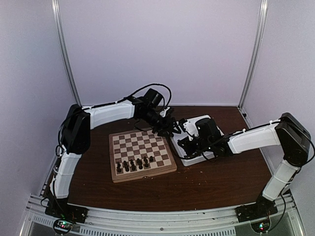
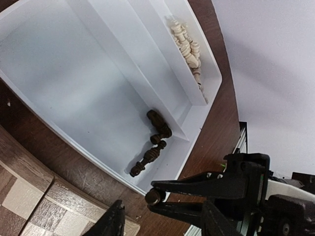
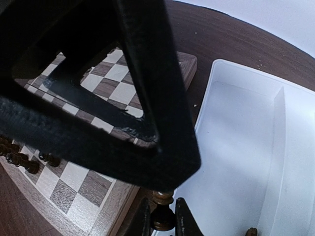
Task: Set up the chess pieces on the board
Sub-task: Place the chess piece on the chessboard.
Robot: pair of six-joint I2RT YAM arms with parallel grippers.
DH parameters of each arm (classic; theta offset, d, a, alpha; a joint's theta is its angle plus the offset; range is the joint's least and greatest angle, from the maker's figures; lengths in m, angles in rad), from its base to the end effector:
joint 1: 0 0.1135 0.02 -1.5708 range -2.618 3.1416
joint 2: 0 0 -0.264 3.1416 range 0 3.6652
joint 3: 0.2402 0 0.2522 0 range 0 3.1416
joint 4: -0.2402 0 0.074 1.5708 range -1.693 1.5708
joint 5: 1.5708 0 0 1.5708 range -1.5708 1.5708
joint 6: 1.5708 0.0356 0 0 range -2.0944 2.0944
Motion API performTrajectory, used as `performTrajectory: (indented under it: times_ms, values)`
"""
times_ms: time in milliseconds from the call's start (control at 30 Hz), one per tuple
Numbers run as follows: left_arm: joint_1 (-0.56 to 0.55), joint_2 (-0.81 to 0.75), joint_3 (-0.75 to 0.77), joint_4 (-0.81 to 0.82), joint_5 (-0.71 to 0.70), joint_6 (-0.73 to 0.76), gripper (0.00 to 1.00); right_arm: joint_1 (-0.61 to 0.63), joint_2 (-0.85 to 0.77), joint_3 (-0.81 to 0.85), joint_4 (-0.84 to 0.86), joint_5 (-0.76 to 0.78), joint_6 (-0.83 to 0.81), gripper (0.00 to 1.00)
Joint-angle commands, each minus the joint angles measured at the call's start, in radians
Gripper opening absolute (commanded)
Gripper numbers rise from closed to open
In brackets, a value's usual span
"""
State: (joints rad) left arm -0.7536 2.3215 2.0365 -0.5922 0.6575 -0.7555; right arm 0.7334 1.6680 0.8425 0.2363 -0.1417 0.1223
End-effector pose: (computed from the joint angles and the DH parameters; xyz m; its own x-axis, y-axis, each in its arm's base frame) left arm 0.3624 -0.3699 0.2167 -0.9749 0.1706 -0.1432 0.2172 0.5863 -0.7804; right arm 0.2542 0.2358 0.1762 -0.5012 -0.2891 -0.8156 -0.6939 0.6973 0.1793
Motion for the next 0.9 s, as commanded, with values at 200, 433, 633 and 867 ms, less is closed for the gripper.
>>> performTrajectory:
  times_ms: [200,433,633,867]
  values:
    - [0.0,0.019,-0.046,0.039,0.042,-0.007,0.43,0.024,-0.001,0.033,0.009,0.045,-0.015,0.1]
    - [-0.005,0.022,-0.068,0.052,0.065,-0.011,0.39,0.027,0.002,0.038,0.01,0.045,-0.012,0.1]
    - [-0.007,0.024,-0.093,0.098,0.098,-0.036,0.38,0.032,0.005,0.045,0.01,0.038,-0.012,0.1]
    - [-0.007,0.022,-0.094,0.101,0.109,-0.038,0.32,0.045,0.016,0.058,0.008,0.04,-0.013,0.1]
